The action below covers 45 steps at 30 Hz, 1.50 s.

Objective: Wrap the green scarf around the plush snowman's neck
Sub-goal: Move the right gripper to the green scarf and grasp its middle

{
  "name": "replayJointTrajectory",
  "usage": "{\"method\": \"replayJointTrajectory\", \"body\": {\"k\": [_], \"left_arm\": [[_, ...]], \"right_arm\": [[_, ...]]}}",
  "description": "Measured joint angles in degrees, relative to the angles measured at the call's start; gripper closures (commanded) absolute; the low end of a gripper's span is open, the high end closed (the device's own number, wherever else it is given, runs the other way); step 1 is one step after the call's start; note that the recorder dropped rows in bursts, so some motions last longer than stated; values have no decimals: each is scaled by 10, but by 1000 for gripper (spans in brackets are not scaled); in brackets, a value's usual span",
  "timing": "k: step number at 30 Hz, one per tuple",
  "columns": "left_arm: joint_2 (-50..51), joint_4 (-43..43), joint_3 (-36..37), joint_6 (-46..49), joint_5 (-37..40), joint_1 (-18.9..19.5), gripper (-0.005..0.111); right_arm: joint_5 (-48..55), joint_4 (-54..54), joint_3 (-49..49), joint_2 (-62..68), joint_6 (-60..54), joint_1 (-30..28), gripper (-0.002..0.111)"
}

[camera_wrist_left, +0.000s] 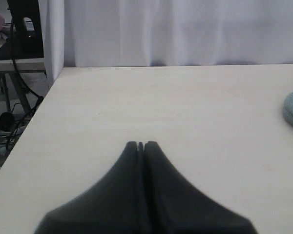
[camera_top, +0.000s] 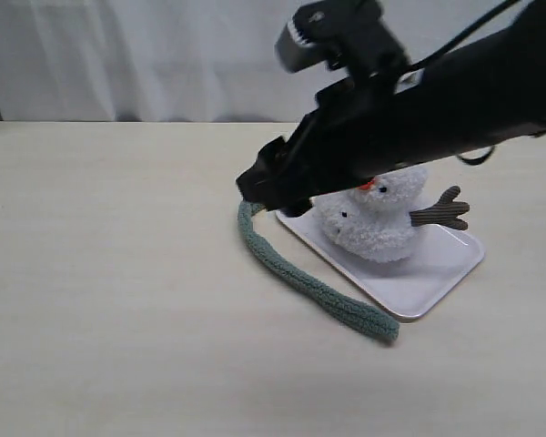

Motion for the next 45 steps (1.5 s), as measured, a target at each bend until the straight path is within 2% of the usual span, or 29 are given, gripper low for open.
{"method": "replayJointTrajectory", "body": {"k": [6, 14, 18, 24, 34, 38, 45], "left_arm": [[0, 0, 0, 0, 0, 0, 107], [0, 0, 0, 0, 0, 0, 107], [0, 0, 0, 0, 0, 0, 107], [0, 0, 0, 0, 0, 0, 107], [0, 0, 0, 0, 0, 0, 107], [0, 0, 0, 0, 0, 0, 107], [0, 0, 0, 0, 0, 0, 107]], "right_arm": [[-12, -13, -66, 138, 18, 13, 34], [-3, -164, -169, 282, 158, 13, 34], [7, -193, -202, 343, 185, 13, 34], [9, -213, -250, 410, 200, 13, 34], [7, -327, -304, 474, 284, 13, 35], [2, -338, -307, 486, 293, 13, 46], [-8, -338, -310, 493, 294, 13, 77]]}}
